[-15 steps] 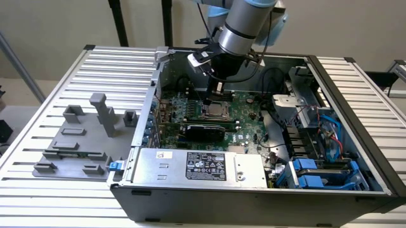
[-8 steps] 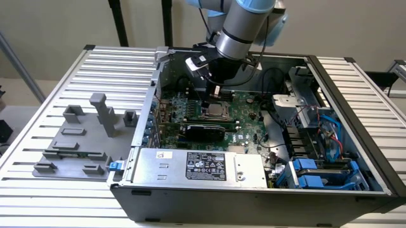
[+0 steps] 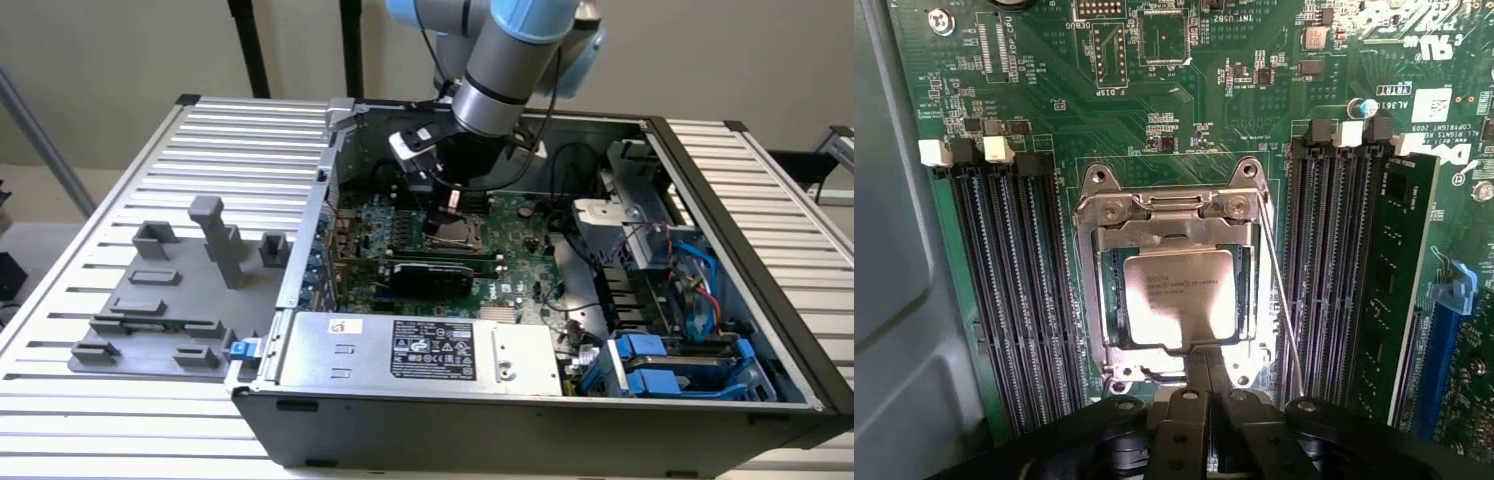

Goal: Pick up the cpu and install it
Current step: 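Close the cpu cover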

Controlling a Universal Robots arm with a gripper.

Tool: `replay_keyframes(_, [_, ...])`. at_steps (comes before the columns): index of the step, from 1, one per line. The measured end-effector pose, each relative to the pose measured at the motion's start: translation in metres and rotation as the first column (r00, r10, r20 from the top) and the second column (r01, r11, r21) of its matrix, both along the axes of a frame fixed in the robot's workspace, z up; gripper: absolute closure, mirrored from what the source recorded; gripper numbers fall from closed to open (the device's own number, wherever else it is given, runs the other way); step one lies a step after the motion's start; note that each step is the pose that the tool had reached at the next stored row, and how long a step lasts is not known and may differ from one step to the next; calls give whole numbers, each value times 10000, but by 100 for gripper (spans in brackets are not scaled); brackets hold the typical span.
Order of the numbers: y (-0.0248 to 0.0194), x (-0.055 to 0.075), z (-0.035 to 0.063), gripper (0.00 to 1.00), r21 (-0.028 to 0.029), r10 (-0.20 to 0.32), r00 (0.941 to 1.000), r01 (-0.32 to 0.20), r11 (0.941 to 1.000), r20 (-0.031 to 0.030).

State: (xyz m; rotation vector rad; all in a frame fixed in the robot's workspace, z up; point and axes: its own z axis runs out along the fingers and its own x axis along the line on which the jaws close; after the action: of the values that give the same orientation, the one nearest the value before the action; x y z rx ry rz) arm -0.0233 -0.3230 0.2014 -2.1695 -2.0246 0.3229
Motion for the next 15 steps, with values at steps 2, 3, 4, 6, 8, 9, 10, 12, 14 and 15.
replay_keyframes(2, [-1, -1, -7, 89, -2, -12, 10000, 12, 10000, -1])
replay_keyframes(3, [-1, -1, -9, 89, -4, -17, 10000, 17, 10000, -2])
replay_keyframes(4, [-1, -1, -11, 89, -4, -23, 10000, 23, 10000, -2])
replay_keyframes(6, [0, -1, -12, 89, -3, -33, 10000, 33, 10000, -2])
replay_keyframes(8, [1, -1, -2, 89, 5, -39, 10000, 39, 10000, 2])
replay_keyframes(9, [0, -1, 13, 89, 3, -40, 10000, 40, 10000, 1])
replay_keyframes(10, [0, -1, 30, 89, -2, -41, 10000, 41, 10000, -2])
replay_keyframes(12, [0, -1, 55, 89, 0, -42, 10000, 42, 10000, -1])
replay_keyframes(14, [0, -1, 75, 89, 0, -41, 10000, 41, 10000, 0])
replay_keyframes(15, [0, -1, 75, 89, 1, -41, 10000, 41, 10000, 0])
